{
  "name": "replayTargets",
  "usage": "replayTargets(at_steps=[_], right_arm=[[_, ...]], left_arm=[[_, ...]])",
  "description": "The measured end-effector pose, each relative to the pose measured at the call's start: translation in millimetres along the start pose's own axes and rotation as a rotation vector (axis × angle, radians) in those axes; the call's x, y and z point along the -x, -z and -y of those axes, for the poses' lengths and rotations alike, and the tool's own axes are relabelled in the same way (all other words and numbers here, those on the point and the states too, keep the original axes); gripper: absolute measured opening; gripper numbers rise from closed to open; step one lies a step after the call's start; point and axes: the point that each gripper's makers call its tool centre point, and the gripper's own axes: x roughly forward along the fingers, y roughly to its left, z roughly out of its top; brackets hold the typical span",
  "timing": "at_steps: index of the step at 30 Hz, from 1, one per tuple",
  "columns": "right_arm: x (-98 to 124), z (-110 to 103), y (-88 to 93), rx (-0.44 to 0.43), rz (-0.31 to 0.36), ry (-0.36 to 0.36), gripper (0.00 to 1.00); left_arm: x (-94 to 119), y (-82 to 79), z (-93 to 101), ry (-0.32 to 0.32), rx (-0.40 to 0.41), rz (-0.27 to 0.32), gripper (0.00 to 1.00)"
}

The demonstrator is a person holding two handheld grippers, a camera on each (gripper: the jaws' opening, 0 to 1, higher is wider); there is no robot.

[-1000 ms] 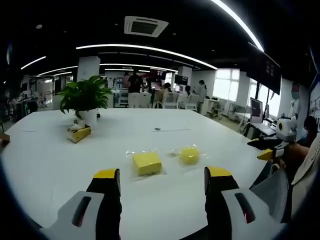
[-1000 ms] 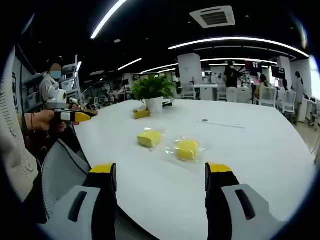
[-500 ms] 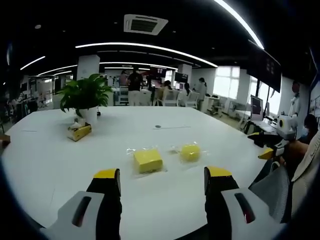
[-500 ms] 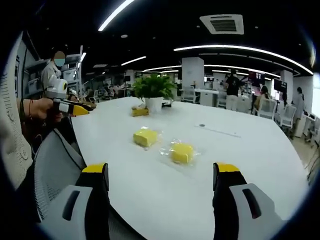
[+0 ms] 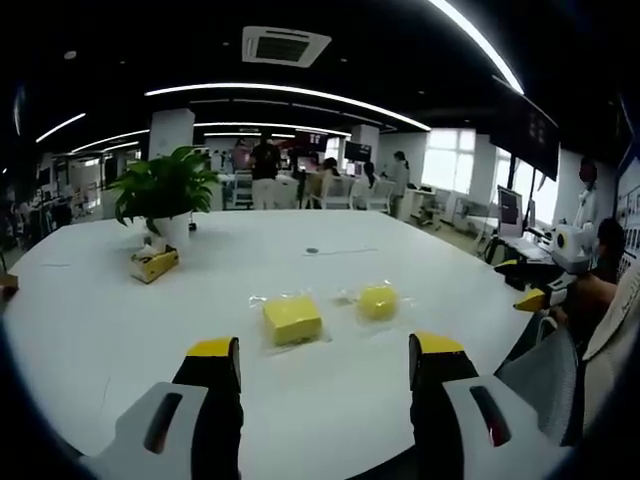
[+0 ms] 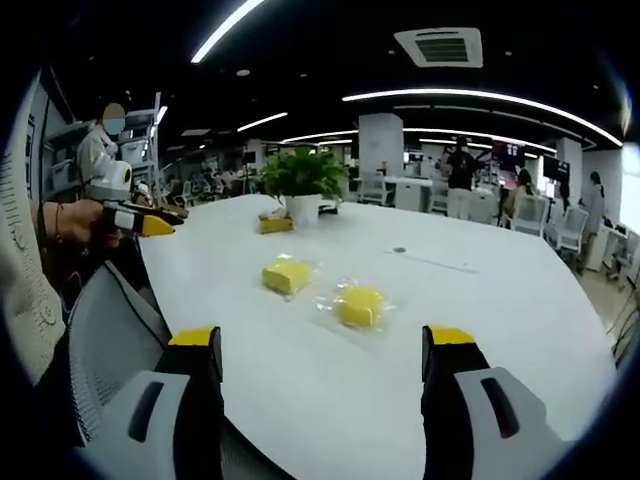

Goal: Compare the silicone blocks by pressing each to a similar depth, holding the contact briefly, and releasing to observe deformation and rebound differences across the visible hardness samples.

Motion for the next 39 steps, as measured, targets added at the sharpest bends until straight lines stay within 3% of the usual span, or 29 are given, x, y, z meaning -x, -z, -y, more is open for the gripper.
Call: replayTargets(at_steps=[26, 39], right_arm=[[1.4, -1.2, 2.7, -0.007, -0.019, 0.016, 0.73], [-0.4, 1.8, -0.5, -0.048, -0.004, 0.025, 0.72]], left_arm=[[-3.9, 13.4, -3.3, 0.018, 0.016, -0.020, 0.67], [-16.9, 6.4, 5.4, 0.063, 0.037, -0.023, 0.67]])
